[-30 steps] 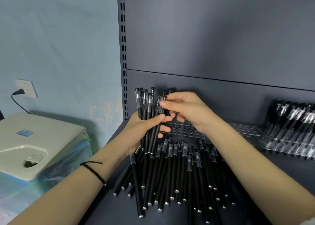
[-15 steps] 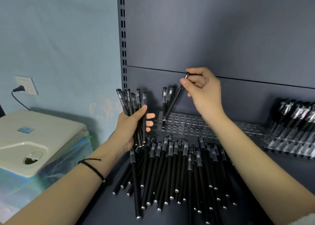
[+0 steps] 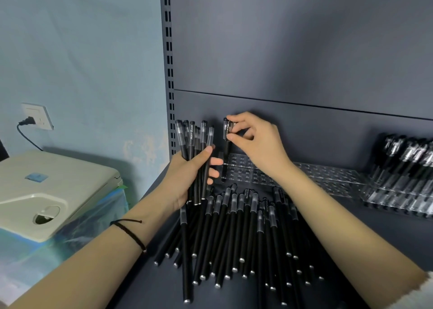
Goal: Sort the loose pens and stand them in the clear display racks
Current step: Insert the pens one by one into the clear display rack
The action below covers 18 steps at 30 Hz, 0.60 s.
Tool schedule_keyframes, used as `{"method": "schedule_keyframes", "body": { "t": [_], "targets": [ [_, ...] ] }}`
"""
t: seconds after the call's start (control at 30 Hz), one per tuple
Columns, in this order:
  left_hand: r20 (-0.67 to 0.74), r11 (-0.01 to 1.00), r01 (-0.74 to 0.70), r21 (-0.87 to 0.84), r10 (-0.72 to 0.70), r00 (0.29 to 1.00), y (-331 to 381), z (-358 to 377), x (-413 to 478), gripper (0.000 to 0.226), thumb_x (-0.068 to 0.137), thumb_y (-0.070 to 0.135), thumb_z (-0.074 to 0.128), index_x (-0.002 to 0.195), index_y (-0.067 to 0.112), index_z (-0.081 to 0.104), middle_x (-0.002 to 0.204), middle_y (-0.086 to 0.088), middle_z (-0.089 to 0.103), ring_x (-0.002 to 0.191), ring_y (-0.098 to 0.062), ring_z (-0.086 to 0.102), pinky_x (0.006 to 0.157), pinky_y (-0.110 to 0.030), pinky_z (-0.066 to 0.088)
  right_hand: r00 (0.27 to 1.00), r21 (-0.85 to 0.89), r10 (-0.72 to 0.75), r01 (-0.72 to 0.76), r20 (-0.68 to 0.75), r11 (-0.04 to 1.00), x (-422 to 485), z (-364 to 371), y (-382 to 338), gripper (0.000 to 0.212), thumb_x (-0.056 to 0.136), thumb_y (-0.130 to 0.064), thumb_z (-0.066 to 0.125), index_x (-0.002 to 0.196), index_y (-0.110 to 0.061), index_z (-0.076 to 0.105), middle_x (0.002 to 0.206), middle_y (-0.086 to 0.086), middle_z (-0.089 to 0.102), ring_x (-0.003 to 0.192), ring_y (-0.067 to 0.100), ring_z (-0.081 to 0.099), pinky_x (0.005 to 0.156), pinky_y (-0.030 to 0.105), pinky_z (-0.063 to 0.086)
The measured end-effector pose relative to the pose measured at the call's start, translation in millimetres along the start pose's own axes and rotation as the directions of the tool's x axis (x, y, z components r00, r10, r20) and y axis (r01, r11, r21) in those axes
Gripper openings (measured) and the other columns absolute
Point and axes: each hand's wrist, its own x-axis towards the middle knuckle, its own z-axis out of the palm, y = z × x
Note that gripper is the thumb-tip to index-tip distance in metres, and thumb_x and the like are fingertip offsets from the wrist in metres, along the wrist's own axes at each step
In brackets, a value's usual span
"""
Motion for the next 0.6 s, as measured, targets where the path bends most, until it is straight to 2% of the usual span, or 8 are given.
{"method": "schedule_keyframes", "body": {
  "t": [0.1, 0.2, 0.33, 0.4, 0.5, 0.6],
  "targets": [
    [0.005, 1.000, 0.001, 0.005, -0.001, 1.000, 0.2, 2.0, -1.3, 0.030, 0.094, 0.026, 0.061, 0.116, 0.005, 0.062, 0.081, -0.008, 0.075, 0.054, -0.013, 0.063, 0.048, -0.023, 0.050, 0.999, -0.066, -0.038, 0.035, -0.034, 0.997, -0.3, 3.6, 4.1, 0.033, 0.087, -0.016, 0.069, 0.118, -0.028, 0.063, 0.095, -0.013, 0.065, 0.056, 0.004, 0.050, 0.073, 0.038, 0.056],
    [0.012, 1.000, -0.006, 0.021, 0.006, 1.000, 0.8, 2.2, -2.3, 0.032, 0.094, 0.026, 0.061, 0.117, 0.004, 0.062, 0.080, -0.007, 0.075, 0.052, -0.012, 0.062, 0.047, -0.023, 0.050, 0.999, -0.079, -0.030, 0.027, -0.039, 0.997, 0.1, 3.2, 10.0, 0.039, 0.088, -0.016, 0.067, 0.124, -0.031, 0.061, 0.097, -0.014, 0.065, 0.057, 0.004, 0.050, 0.074, 0.038, 0.057],
    [0.070, 0.989, -0.062, 0.135, 0.052, 0.996, 3.1, 4.4, -6.0, 0.036, 0.096, 0.024, 0.058, 0.116, -0.006, 0.061, 0.068, -0.002, 0.073, 0.046, -0.010, 0.059, 0.047, -0.021, 0.049, 0.999, 0.009, 0.017, -0.017, -0.040, 1.000, -1.2, 0.6, 4.5, 0.040, 0.091, -0.025, 0.065, 0.130, -0.033, 0.056, 0.091, -0.011, 0.063, 0.058, 0.003, 0.049, 0.071, 0.024, 0.052],
    [0.095, 0.986, -0.086, 0.145, 0.073, 0.993, 4.1, 6.1, -7.9, 0.038, 0.096, 0.024, 0.058, 0.115, -0.008, 0.061, 0.064, 0.000, 0.071, 0.045, -0.009, 0.058, 0.048, -0.021, 0.048, 0.997, 0.070, 0.045, -0.041, -0.067, 0.997, 0.8, -1.5, -3.9, 0.026, 0.091, -0.029, 0.065, 0.117, -0.029, 0.063, 0.086, -0.010, 0.064, 0.062, 0.002, 0.051, 0.068, 0.020, 0.047],
    [0.094, 0.993, -0.092, 0.076, 0.084, 0.992, 4.6, 6.7, -9.8, 0.036, 0.094, 0.023, 0.059, 0.116, -0.006, 0.062, 0.066, -0.001, 0.072, 0.047, -0.009, 0.059, 0.049, -0.020, 0.049, 0.993, 0.135, 0.100, -0.108, 0.061, 0.985, 4.1, -5.7, -16.7, 0.012, 0.087, -0.031, 0.070, 0.094, -0.021, 0.073, 0.086, -0.006, 0.071, 0.068, 0.002, 0.059, 0.062, 0.022, 0.047],
    [0.087, 0.996, -0.087, 0.005, 0.086, 0.993, 4.9, 6.6, -10.0, 0.034, 0.090, 0.024, 0.063, 0.113, -0.001, 0.065, 0.077, -0.005, 0.074, 0.054, -0.011, 0.062, 0.050, -0.022, 0.051, 0.965, 0.276, 0.192, -0.237, 0.180, 0.931, 3.0, -6.6, -23.7, 0.016, 0.086, -0.019, 0.072, 0.097, -0.009, 0.071, 0.079, 0.001, 0.069, 0.050, 0.000, 0.052, 0.044, 0.013, 0.038]
  ]
}}
